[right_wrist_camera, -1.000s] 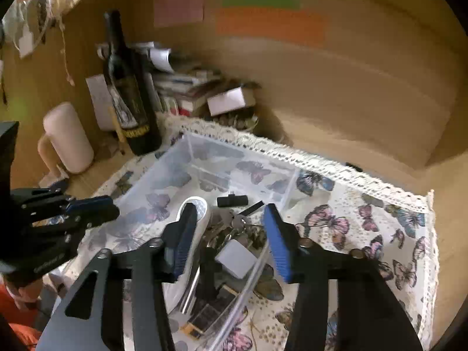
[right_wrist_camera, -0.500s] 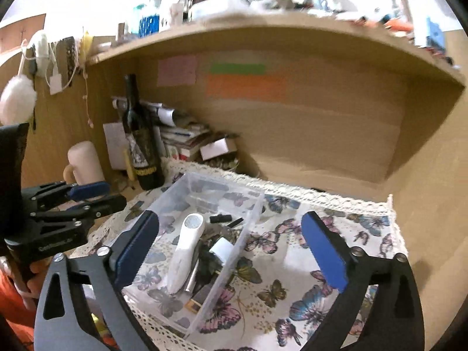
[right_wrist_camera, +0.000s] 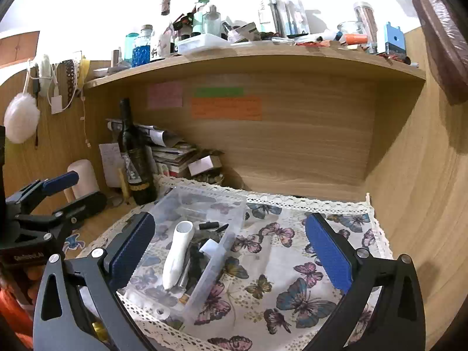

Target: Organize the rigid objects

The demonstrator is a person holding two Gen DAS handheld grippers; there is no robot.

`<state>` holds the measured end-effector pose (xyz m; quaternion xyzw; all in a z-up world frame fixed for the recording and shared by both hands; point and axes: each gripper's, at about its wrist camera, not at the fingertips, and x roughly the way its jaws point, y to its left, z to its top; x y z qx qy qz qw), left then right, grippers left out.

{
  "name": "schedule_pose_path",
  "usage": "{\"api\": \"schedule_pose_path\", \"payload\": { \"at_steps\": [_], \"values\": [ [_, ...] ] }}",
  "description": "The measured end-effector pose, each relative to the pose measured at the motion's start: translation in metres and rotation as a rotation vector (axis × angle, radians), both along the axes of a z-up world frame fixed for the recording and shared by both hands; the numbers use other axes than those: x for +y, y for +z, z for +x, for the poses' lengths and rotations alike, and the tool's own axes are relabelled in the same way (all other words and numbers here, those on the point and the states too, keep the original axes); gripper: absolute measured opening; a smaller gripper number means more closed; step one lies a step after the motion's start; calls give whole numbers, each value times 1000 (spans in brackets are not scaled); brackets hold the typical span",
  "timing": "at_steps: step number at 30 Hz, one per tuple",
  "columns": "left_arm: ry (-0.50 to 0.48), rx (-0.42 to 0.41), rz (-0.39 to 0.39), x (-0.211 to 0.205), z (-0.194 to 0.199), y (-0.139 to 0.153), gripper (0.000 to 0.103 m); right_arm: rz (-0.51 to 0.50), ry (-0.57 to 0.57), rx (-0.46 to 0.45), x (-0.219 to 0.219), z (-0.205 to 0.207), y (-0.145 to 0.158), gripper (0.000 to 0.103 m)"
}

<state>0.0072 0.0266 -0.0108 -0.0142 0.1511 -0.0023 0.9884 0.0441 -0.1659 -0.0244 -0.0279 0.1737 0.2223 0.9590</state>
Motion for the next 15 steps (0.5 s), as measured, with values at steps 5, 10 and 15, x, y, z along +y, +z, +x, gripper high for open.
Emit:
{"api": "schedule_pose_path", "payload": {
  "at_steps": [5,10,15],
  "values": [
    [-1,-10,1,-3,-1,2,99,6,0,-5,-2,-3,0,103],
    [-6,-6,-2,-4,0,1,99,4,-3,-1,-2,-2,-1,103],
    [-11,-9,-1,-5,0,1,99,9,0,3,-3,-2,-1,103]
  ]
}}
